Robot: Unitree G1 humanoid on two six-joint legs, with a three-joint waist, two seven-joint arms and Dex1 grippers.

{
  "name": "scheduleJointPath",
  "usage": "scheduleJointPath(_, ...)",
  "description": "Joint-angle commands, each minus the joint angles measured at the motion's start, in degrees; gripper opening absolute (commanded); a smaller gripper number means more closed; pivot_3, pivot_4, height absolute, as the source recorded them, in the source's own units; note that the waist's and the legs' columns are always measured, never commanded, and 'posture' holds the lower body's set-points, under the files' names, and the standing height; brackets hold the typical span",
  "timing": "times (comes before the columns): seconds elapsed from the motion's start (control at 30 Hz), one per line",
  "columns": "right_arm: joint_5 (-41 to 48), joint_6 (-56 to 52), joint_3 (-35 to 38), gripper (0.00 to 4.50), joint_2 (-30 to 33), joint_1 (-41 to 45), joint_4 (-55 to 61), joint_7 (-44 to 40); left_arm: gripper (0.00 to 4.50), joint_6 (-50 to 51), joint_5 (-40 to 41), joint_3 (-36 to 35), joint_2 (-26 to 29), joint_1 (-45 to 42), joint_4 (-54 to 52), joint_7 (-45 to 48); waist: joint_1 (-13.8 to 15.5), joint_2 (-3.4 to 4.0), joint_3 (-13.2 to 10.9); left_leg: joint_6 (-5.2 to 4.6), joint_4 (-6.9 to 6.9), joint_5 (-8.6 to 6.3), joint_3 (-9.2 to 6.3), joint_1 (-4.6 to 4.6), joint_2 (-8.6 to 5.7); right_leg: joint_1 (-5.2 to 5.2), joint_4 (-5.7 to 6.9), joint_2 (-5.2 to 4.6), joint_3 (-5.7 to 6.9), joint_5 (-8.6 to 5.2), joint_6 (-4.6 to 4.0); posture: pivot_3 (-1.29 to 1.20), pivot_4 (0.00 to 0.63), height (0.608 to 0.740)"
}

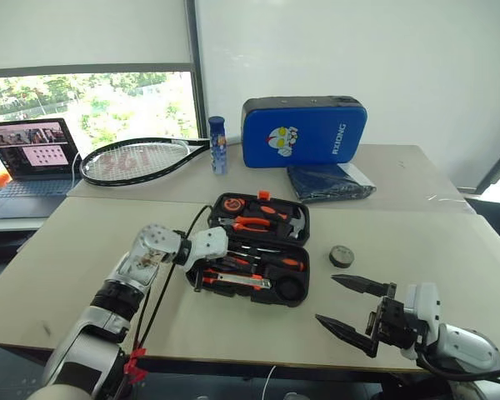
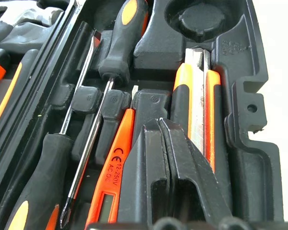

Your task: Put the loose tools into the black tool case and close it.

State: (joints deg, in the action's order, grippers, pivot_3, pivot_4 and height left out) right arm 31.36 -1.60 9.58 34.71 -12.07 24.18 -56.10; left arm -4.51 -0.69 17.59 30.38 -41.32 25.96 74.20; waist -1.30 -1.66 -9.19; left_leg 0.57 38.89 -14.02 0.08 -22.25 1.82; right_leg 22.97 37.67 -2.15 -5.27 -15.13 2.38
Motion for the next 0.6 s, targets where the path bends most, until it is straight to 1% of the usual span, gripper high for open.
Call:
scheduleJointPath(0.03, -0.6, 1.5, 0.6, 4.50, -0.3, 1.1, 0.6, 0.6, 0.08, 0.9, -5.0, 4.0, 0.2, 4.2, 1.3, -2.0, 0.0, 0.07, 0.1, 0.00, 0.00, 0.00, 0.00, 0.01, 0.00, 0.00, 0.00, 0.00, 0.00, 0.00, 0.00, 0.00, 0.150, 0.740)
scheduleJointPath(0.17, -1.2, 1.7, 0.4, 4.50, -0.7, 1.4, 0.4, 0.7, 0.08, 1.2, -5.1, 3.9, 0.0, 5.4, -0.1, -4.0, 0.1, 0.09, 0.1, 0.01, -0.11, -0.01, 0.01, 0.63, 0.00, -0.69, -0.16, -0.01, 0.01, -0.09, 0.13, 0.00, 0.150, 0.740)
scheduleJointPath(0.27, -2.1, 1.9, 0.4, 4.50, -0.8, 1.5, 0.1, 0.8, 0.08, -0.1, -4.4, 3.2, 0.7, 5.2, -1.0, -4.0, 0.1, 0.12, 0.1, 0.01, -0.13, -0.01, 0.03, 0.72, 0.00, -0.73, -0.16, -0.01, -0.01, -0.09, 0.13, 0.00, 0.150, 0.740)
scheduleJointPath(0.37, -2.0, 1.9, 0.9, 4.50, -0.7, 1.6, -0.1, 0.7, 0.08, -1.3, 0.5, 0.4, 1.5, 4.9, -3.3, -0.9, 0.0, 0.12, 0.1, 0.01, -0.13, -0.01, 0.05, 0.71, 0.00, -0.71, -0.16, -0.01, -0.02, -0.10, 0.14, 0.00, 0.150, 0.740)
scheduleJointPath(0.43, -1.5, 1.7, 1.5, 4.50, -0.5, 1.5, 0.0, 0.5, 0.08, -0.4, 4.9, -2.3, 1.5, 4.7, -5.0, 1.3, -0.3, 0.11, 0.1, 0.01, -0.16, -0.02, 0.07, 0.63, 0.02, -0.62, -0.16, -0.01, -0.04, -0.10, 0.13, 0.00, 0.150, 0.740)
scheduleJointPath(0.47, -1.2, 1.7, 1.7, 4.50, -0.3, 1.3, 0.0, 0.3, 0.08, -1.5, 7.1, -4.3, 1.4, 4.1, -4.7, 1.7, -0.3, 0.11, 0.1, 0.01, -0.19, -0.02, 0.06, 0.56, 0.02, -0.56, -0.16, -0.01, -0.04, -0.10, 0.12, 0.00, 0.150, 0.740)
scheduleJointPath(0.5, -1.0, 1.6, 2.0, 4.50, -0.2, 1.2, 0.0, 0.1, 0.08, 0.3, 9.4, -6.1, 1.7, 3.4, -4.8, 2.5, -0.3, 0.08, 0.1, 0.01, -0.20, -0.02, 0.05, 0.48, 0.02, -0.48, -0.16, -0.01, -0.02, -0.10, 0.10, 0.00, 0.150, 0.740)
scheduleJointPath(0.6, -0.6, 1.4, 2.2, 4.50, -0.2, 1.2, -0.1, -0.1, 0.08, 2.6, 12.7, -8.3, 3.3, 2.6, -4.5, 5.4, -0.1, 0.01, 0.0, 0.01, -0.11, -0.01, 0.01, -0.15, 0.01, 0.15, -0.06, -0.01, 0.01, -0.06, 0.06, 0.00, 0.150, 0.740)
